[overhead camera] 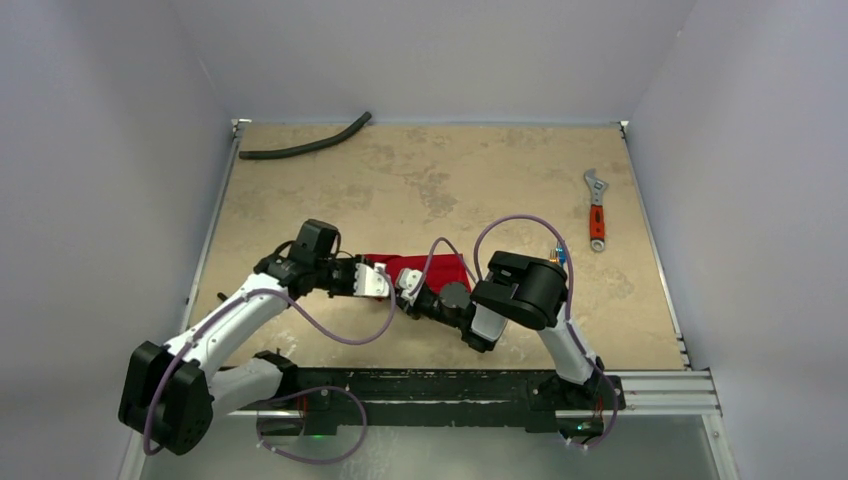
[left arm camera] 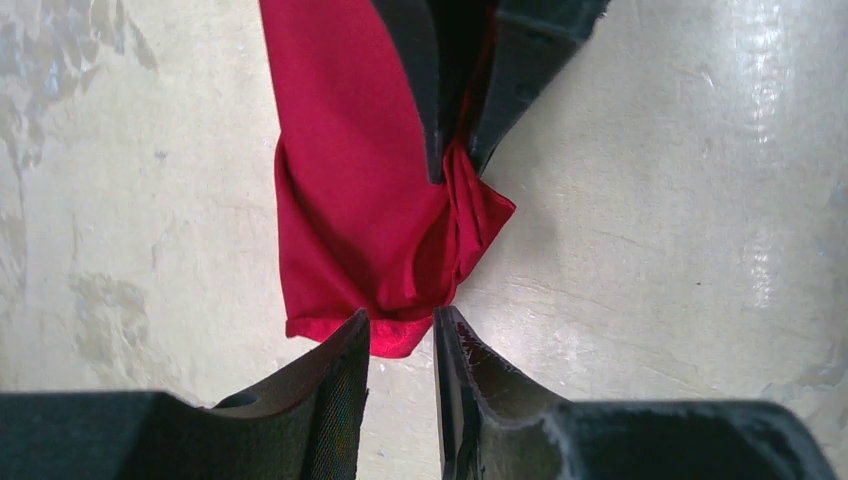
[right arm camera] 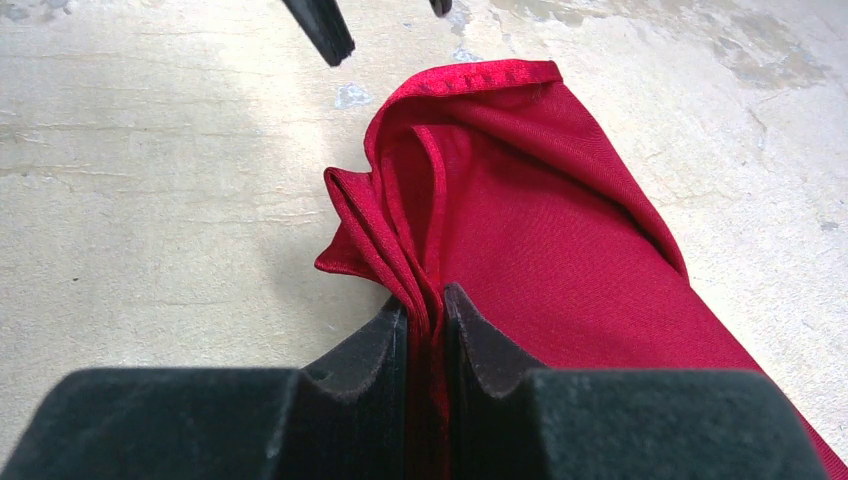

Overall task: Fold the napkin into a case and place the utensils inside
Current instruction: Pass from the left arm to the right, then grasp the top corner of the smaller rectangle folded napkin from the folded napkin.

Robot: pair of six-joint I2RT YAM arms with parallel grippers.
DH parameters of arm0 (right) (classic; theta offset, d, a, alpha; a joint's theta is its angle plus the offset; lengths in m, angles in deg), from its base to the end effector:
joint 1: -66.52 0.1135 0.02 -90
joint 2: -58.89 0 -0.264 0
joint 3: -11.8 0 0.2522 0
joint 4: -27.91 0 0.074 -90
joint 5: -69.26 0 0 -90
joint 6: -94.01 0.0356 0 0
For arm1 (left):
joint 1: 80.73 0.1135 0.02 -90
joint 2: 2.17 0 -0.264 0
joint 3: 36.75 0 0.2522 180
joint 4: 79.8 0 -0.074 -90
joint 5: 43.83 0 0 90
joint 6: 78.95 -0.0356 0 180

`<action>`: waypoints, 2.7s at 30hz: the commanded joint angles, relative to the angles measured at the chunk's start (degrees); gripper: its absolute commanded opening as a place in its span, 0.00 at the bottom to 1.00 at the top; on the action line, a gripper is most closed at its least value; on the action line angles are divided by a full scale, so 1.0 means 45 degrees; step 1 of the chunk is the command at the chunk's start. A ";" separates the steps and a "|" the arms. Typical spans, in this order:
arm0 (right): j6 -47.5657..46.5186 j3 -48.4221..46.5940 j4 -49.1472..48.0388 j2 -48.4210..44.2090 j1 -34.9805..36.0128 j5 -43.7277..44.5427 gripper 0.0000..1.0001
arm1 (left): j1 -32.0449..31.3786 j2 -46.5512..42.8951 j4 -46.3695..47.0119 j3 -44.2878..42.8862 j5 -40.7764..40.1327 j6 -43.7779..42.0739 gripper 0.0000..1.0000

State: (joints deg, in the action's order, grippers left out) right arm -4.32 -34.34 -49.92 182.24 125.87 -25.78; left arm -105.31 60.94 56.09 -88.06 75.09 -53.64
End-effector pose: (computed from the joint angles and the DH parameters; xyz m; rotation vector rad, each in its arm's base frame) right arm 0.1658 0.2859 0.0893 -0.9564 1.2978 0.7651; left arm 0.1805 -0.1015 0.2103 1.8211 1.5744 -0.3290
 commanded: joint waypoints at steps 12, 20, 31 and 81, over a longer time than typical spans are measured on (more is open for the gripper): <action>0.0415 0.0330 -0.6621 -0.0032 0.0184 0.0103 0.23 | 0.0422 0.2768 0.3492 -0.0910 -0.1727 0.6689 0.30; 0.1003 0.0224 -0.6054 -0.0288 0.0232 -0.0162 0.18 | 0.0420 0.3319 0.4487 -0.0362 -0.1414 0.6470 0.26; 0.2027 0.0253 -0.4977 -0.0543 0.0229 -0.0828 0.16 | 0.0420 0.3669 0.5855 0.0808 -0.1271 0.5404 0.20; 0.6467 -0.2538 0.5539 0.0493 -0.1548 -0.5915 0.00 | 0.0363 0.1257 0.6554 0.2018 -0.0882 0.4009 0.00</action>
State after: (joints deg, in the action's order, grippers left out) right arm 24.40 -45.82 -35.32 183.34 118.48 -50.41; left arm -103.62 67.21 82.82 -78.85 68.41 -36.04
